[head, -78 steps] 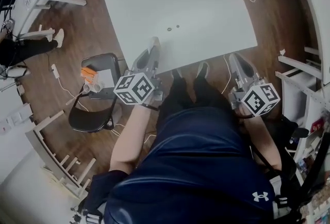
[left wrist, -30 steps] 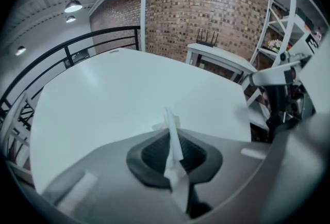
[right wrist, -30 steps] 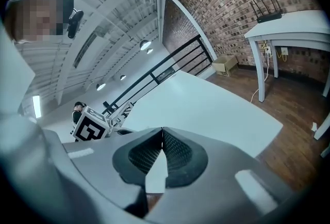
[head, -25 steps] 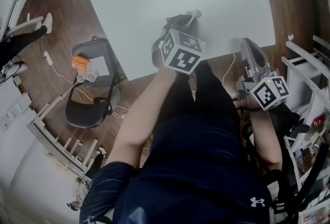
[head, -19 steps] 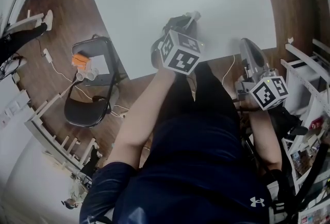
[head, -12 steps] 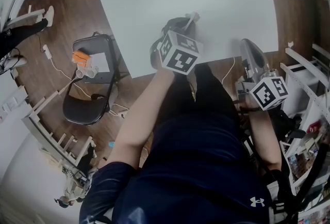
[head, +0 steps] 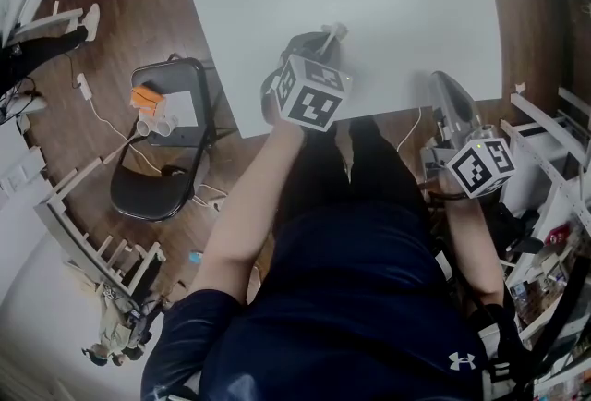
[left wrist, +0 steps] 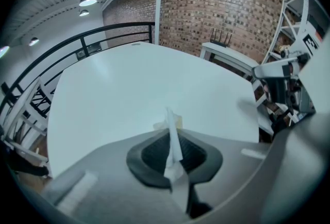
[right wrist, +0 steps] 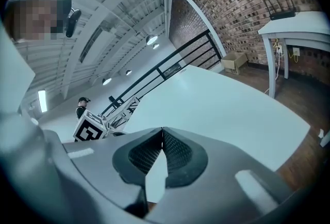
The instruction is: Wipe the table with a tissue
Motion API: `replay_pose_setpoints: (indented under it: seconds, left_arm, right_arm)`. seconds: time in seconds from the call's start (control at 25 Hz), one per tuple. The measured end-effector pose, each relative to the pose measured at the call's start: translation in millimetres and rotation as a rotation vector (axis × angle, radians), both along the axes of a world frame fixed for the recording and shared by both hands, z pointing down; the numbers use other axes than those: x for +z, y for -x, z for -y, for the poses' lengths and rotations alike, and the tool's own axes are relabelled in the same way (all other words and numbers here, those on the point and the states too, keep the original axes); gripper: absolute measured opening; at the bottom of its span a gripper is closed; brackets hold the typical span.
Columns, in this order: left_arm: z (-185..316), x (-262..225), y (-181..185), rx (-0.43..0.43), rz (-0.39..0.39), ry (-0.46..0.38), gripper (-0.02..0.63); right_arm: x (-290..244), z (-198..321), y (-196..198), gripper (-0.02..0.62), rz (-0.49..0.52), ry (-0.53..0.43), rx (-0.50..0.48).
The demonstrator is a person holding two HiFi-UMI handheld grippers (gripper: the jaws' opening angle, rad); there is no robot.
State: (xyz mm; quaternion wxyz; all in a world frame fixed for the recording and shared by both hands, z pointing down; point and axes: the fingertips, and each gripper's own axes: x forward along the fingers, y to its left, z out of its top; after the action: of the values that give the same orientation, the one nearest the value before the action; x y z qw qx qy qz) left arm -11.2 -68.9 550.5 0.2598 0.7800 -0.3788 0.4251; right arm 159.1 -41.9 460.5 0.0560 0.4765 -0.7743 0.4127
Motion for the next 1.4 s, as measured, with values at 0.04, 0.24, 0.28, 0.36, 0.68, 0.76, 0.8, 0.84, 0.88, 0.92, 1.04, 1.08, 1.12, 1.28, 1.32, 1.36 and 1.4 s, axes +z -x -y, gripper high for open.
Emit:
replay_pose_setpoints:
  seconds: [0.04,0.24,0.28,0.36,0.68,0.76,0.8,0.84,0.88,0.92,1.04,1.08,1.12,1.28,1.32,1.36,1.4]
  left_arm:
    - [0,0,2,-0.002,0.000,0.001,0.017]
    - [2,2,12,-0.012,0.005,0.004,0.017]
    - [2,2,15,-0.017,0.006,0.005,0.017]
    - [0,2,21,-0.028,0.007,0.007,0.017]
    - [2,7,49,-0.067,0.027,0.014,0.017]
    - [3,6,55,-0.081,0.031,0.016,0.017]
    - [3,6,57,-0.089,0.031,0.017,0.017]
    - [4,6,59,-0.096,0.029,0.019,0.017]
    - [4,6,59,-0.099,0.027,0.020,0.017]
    - [4,5,58,-0.099,0.025,0.018,0.017]
    - [7,-1,46,-0.083,0.003,0.006,0.017]
    - [9,-4,39,-0.071,-0.007,0.001,0.017]
    - [10,-7,29,-0.055,-0.017,-0.005,0.017]
    - [13,-15,-17,0.036,-0.047,-0.012,0.017]
    - [12,-15,-29,0.062,-0.053,-0.011,0.017]
    - [10,-14,-40,0.087,-0.058,-0.008,0.017]
    - [8,-12,-50,0.111,-0.061,-0.006,0.017]
  right_arm:
    - [0,0,1,0.011,0.000,0.000,-0.002]
    - [0,4,10,0.011,0.002,-0.001,-0.012]
    - [0,5,11,0.011,0.002,0.000,-0.014]
    - [0,4,13,0.011,0.001,0.001,-0.017]
    - [2,9,19,0.011,-0.001,0.000,-0.020]
    - [1,10,20,0.011,0.002,-0.001,-0.019]
    - [0,11,20,0.011,0.003,-0.002,-0.018]
    - [0,11,20,0.011,0.004,-0.003,-0.017]
    - [0,10,20,0.011,0.006,-0.004,-0.015]
    - [0,10,19,0.011,0.007,-0.004,-0.013]
    - [-1,7,14,0.011,0.008,-0.005,0.002]
    - [-1,6,10,0.011,0.008,-0.004,0.010]
    - [-1,5,6,0.011,0.009,-0.005,0.020]
    - [-3,2,-13,0.011,0.005,-0.010,0.062]
    - [-3,1,-18,0.011,0.001,-0.009,0.074]
    - [-3,0,-22,0.011,-0.002,-0.009,0.086]
    - [-3,-2,-27,0.011,-0.005,-0.008,0.099]
